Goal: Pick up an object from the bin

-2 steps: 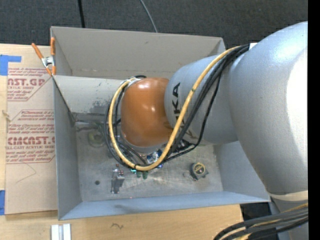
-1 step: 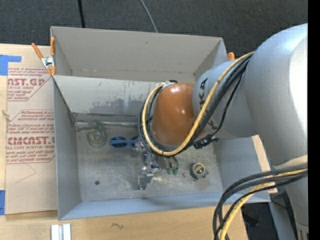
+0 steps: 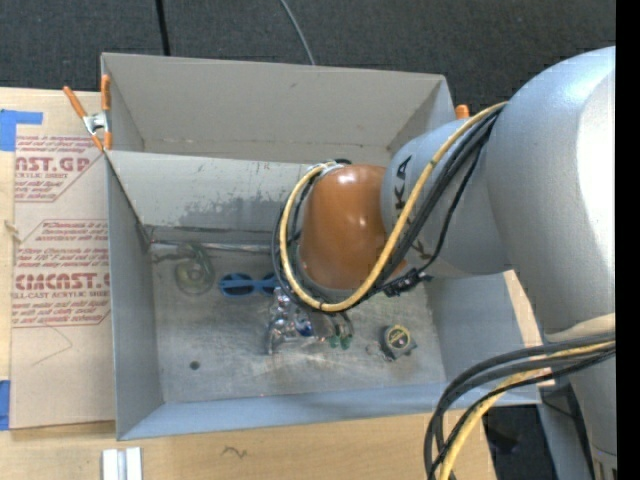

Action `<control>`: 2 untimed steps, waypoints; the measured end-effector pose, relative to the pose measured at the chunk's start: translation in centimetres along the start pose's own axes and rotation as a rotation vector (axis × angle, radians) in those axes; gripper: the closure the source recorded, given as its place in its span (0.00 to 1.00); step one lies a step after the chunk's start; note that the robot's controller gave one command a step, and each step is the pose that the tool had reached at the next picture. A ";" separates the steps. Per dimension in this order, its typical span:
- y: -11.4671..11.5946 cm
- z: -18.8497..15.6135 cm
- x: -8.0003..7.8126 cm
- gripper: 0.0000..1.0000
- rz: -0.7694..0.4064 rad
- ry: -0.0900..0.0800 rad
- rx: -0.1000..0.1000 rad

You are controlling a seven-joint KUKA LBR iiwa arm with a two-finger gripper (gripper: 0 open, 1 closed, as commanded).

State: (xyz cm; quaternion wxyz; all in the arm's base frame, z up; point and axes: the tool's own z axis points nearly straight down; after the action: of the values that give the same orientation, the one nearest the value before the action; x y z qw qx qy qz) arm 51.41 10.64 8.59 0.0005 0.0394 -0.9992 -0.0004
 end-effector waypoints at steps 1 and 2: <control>0.0 0.0 0.0 0.00 0.000 0.000 0.000; 2.8 1.4 -0.1 0.00 -0.305 -0.005 0.001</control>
Offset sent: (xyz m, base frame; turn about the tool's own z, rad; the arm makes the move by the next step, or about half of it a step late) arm 0.0000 0.0000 0.0000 0.0000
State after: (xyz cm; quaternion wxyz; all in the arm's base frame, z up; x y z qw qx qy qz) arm 51.26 13.39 7.19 -0.0023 0.1905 -0.9817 0.0001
